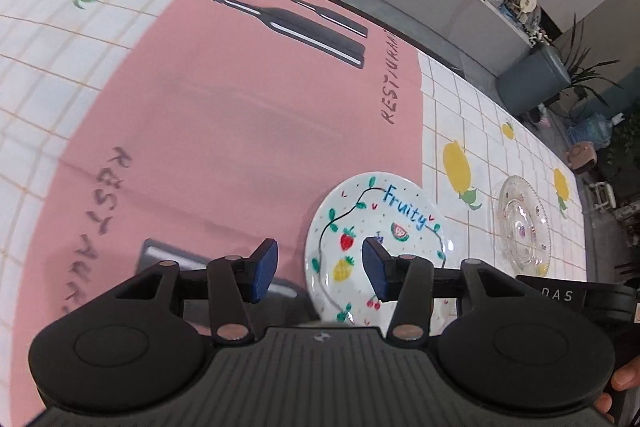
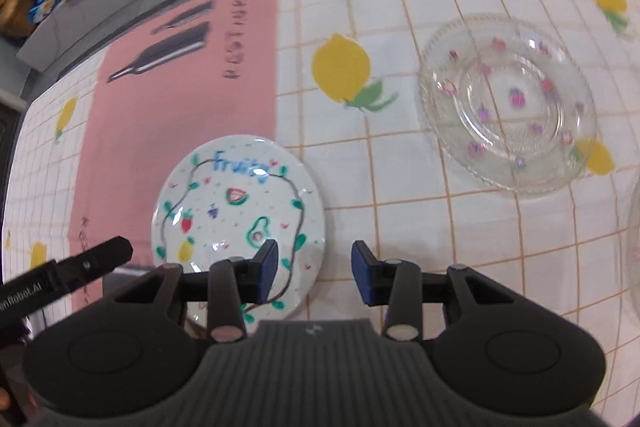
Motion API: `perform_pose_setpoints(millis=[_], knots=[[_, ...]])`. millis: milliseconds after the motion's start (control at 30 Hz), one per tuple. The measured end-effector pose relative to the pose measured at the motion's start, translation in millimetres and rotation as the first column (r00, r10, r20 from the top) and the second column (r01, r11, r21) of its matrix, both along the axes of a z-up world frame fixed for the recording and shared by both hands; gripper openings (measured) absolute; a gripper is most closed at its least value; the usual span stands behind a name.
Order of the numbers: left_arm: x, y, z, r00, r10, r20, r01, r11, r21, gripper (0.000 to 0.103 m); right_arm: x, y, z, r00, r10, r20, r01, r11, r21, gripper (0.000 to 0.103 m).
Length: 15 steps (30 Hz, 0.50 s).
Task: Organize plates and bowls
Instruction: 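Move both tools to the white 'Fruity' plate and grasp its rim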
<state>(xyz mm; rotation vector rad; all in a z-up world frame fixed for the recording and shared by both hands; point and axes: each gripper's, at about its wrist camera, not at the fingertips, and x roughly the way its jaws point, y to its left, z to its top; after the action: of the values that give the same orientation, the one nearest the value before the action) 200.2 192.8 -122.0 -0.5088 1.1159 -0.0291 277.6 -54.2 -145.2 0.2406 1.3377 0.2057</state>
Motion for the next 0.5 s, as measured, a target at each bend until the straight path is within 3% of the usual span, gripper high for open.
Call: perform_pose_setpoints(millis=[133, 400, 500], knots=[[6, 1, -14, 0.999, -0.007, -0.048, 0.006, 1.000, -0.021, 0.054, 9, -6, -12, 0.999, -0.020, -0.039, 0.021, 1.000, 0.010, 0.040], [9, 0, -24, 0.996, -0.045, -0.071, 0.043, 0.999, -0.024, 0.030, 14, -12, -22, 0.996, -0.042, -0.085, 0.047, 0.997, 0.061, 0.036], [11, 1, -25, 0.996, -0.047, -0.081, 0.045, 0.999, -0.024, 0.022, 15, -11, -23, 0.995, -0.040, -0.095, 0.048, 0.996, 0.080, 0.026]])
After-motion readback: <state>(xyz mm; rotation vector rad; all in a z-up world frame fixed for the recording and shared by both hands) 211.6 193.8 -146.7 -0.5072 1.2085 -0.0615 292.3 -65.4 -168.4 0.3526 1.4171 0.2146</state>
